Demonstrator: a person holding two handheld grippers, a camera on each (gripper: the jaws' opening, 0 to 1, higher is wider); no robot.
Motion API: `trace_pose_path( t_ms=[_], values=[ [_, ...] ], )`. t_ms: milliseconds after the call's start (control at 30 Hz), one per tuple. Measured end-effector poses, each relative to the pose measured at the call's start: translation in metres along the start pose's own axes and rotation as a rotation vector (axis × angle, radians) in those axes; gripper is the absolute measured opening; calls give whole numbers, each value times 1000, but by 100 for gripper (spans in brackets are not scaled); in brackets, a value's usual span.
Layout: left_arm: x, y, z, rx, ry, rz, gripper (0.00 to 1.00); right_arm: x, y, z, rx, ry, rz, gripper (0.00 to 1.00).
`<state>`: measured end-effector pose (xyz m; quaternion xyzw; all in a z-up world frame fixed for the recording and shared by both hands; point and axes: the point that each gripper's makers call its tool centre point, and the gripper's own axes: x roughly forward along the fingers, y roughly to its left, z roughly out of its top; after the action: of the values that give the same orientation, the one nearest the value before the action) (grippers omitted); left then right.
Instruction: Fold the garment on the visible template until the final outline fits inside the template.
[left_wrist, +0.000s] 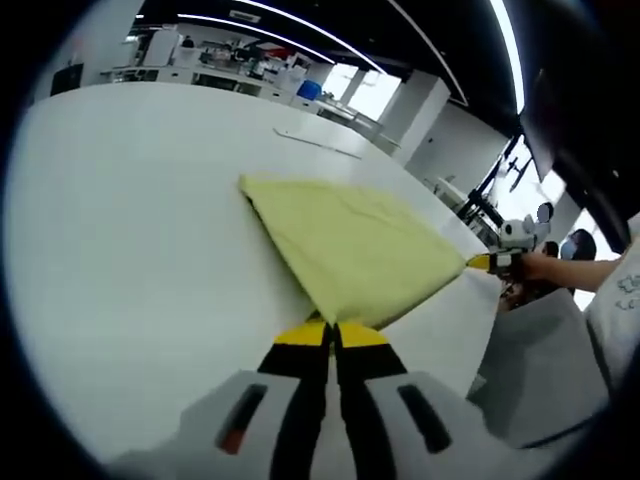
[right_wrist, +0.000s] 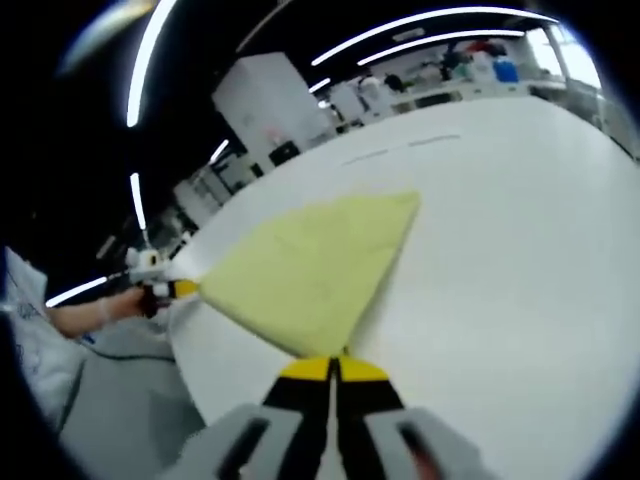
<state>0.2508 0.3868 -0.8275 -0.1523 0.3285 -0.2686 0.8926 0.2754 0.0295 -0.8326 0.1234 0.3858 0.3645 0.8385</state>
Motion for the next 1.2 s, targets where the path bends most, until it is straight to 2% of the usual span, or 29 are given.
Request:
trace_pose_path(
  t_ms=[133,200,300,367,400,467,533,633,700,800,833,867,900,1000,1200],
  values=[
    [0,1,1,9,-2,3,0,0,-1,1,1,-3,-2,0],
    [-2,-2,5,59,-20,-4,0,-1,-1,3,4,-16,-3,0],
    [-7,0,9,49,-32,1,1,-7,1,5,0,-38,-14,0],
    [-12,-5,19,54,-68,11,5,-10,0,9,-12,-60,-29,0],
    [-15,-6,24,58,-83,18,12,-15,-1,13,-18,-79,-42,0],
    [-19,-3,32,69,-111,35,23,-22,-2,23,-17,-139,-59,7],
    [-26,-11,41,90,-143,59,35,-30,-2,29,-23,-174,-101,13],
    [-34,-20,51,118,-184,82,54,-39,4,42,-52,-254,-160,39],
    [-34,-29,54,133,-189,91,68,-40,8,45,-52,-273,-182,59],
    [-33,-40,58,207,-190,125,84,-41,6,53,-76,-320,-257,85],
    [-32,-43,58,219,-190,123,87,-45,4,59,-101,-355,-315,91],
    [-30,-47,56,235,-181,115,90,-46,8,62,-107,-378,-342,98],
    [-28,-49,53,252,-168,109,93,-47,13,66,-108,-405,-344,99],
    [-25,-54,46,274,-143,105,96,-43,24,61,-91,-392,-317,99],
    [-25,-52,38,265,-133,107,99,-45,27,48,-139,-338,-313,99]
  ],
)
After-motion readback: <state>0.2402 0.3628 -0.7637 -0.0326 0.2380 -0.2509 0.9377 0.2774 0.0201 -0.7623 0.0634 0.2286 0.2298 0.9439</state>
